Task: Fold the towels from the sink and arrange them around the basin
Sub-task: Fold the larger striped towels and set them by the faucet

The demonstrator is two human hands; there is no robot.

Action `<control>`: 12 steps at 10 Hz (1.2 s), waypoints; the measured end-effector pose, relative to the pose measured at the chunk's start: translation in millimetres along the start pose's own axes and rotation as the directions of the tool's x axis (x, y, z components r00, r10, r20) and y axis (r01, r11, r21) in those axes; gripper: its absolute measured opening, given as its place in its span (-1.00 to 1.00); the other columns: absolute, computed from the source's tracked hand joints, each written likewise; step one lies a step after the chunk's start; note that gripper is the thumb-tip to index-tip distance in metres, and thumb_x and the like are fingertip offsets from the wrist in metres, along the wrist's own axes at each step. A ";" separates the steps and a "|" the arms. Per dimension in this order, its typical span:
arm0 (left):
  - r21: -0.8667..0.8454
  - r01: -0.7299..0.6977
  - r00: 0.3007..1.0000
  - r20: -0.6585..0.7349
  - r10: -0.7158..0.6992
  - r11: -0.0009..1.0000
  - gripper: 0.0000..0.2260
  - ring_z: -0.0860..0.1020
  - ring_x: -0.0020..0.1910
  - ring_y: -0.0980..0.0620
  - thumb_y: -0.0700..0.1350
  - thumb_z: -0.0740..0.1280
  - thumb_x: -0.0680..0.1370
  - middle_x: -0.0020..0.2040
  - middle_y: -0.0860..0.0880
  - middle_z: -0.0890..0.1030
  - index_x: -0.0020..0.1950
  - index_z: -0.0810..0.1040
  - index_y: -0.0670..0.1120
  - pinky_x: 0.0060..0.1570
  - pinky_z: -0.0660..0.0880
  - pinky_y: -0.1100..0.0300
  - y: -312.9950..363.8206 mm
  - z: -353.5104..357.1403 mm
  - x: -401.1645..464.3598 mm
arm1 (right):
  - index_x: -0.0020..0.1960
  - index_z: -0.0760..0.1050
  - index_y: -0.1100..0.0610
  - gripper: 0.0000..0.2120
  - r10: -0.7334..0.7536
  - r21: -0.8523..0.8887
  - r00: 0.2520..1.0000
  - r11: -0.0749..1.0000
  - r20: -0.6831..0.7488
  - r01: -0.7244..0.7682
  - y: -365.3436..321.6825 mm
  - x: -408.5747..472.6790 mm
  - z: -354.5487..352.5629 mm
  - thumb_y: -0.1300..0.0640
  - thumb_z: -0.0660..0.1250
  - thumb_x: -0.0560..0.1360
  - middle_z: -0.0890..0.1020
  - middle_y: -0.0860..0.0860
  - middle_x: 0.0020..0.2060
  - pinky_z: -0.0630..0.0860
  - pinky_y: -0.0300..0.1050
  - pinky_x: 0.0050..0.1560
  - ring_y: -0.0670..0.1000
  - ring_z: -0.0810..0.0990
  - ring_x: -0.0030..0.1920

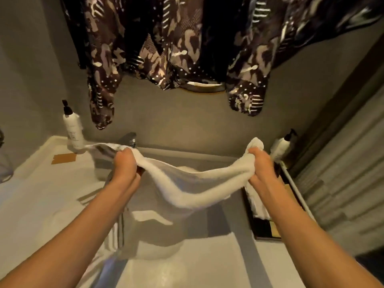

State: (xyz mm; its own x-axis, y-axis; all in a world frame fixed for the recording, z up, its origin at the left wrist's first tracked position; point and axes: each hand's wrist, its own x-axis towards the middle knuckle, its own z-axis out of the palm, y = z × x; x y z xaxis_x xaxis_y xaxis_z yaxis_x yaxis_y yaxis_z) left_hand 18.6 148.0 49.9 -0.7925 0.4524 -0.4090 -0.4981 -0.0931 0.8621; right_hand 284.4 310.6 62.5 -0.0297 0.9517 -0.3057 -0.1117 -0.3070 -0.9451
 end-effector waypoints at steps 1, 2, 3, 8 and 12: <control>-0.116 -0.180 0.982 0.041 0.186 0.977 -0.80 0.44 -0.26 -0.01 -0.22 0.06 0.60 -0.25 -0.03 0.42 -0.18 0.38 -0.06 -0.29 0.43 0.16 -13.2 68.5 -19.0 | 0.02 0.56 0.11 -0.68 -0.096 0.111 0.991 0.988 -0.096 0.107 -54.6 24.0 -72.4 0.07 0.36 0.28 0.64 0.15 -0.12 0.62 0.12 -0.08 0.19 0.64 -0.14; 0.111 -0.250 0.967 0.072 0.243 0.962 -0.72 0.44 -0.09 -0.09 -0.11 0.07 0.60 -0.07 -0.17 0.44 0.13 0.43 -0.26 -0.01 0.45 -0.03 -66.0 115.2 -58.3 | 0.03 0.62 0.13 -0.67 -0.148 0.212 0.974 0.960 -0.169 0.182 -67.8 23.9 -154.1 0.10 0.37 0.28 0.67 0.18 0.02 0.62 0.12 0.02 0.23 0.66 0.02; 0.349 -0.200 0.980 0.086 0.182 0.915 -0.57 0.57 0.03 -0.18 0.01 0.11 0.48 0.05 -0.24 0.57 0.20 0.46 -0.24 0.14 0.51 -0.13 -162.4 106.7 -82.6 | 0.00 0.58 0.10 -0.83 -0.030 0.194 0.941 0.976 -0.336 0.100 -25.6 25.4 -241.8 0.15 0.32 0.42 0.65 0.13 0.02 0.60 0.05 0.00 0.15 0.64 -0.02; 0.876 -0.474 0.820 0.475 -0.320 0.086 -0.60 0.69 -0.32 -0.14 0.06 0.25 0.61 -0.35 -0.13 0.67 -0.23 0.61 -0.21 -0.28 0.62 0.10 -268.5 144.2 -161.8 | 0.26 0.47 0.23 -0.69 0.119 -0.601 0.958 0.757 -0.261 -0.258 83.7 34.7 -346.6 0.15 0.13 0.59 0.55 0.26 0.20 0.50 0.11 0.20 0.22 0.54 0.14; 0.744 0.003 0.705 0.472 -0.529 0.668 -0.80 0.59 -0.24 -0.11 -0.27 0.38 0.35 -0.19 -0.18 0.64 -0.04 0.63 -0.21 -0.22 0.52 0.12 -278.1 222.3 -199.0 | -0.18 0.55 0.32 -0.62 0.234 -0.178 0.946 0.964 0.226 -0.196 33.4 6.5 -294.4 0.14 0.07 0.59 0.66 0.30 -0.15 0.63 0.02 -0.30 0.21 0.65 -0.28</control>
State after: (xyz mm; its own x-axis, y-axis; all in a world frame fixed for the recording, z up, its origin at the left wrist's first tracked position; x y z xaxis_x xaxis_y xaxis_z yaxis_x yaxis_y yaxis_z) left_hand 393.1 281.1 -41.9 -0.1296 0.7872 -0.6030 -0.0730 0.5989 0.7975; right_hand 572.9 304.8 -5.0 -0.2787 0.8296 -0.4838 0.0754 -0.4834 -0.8722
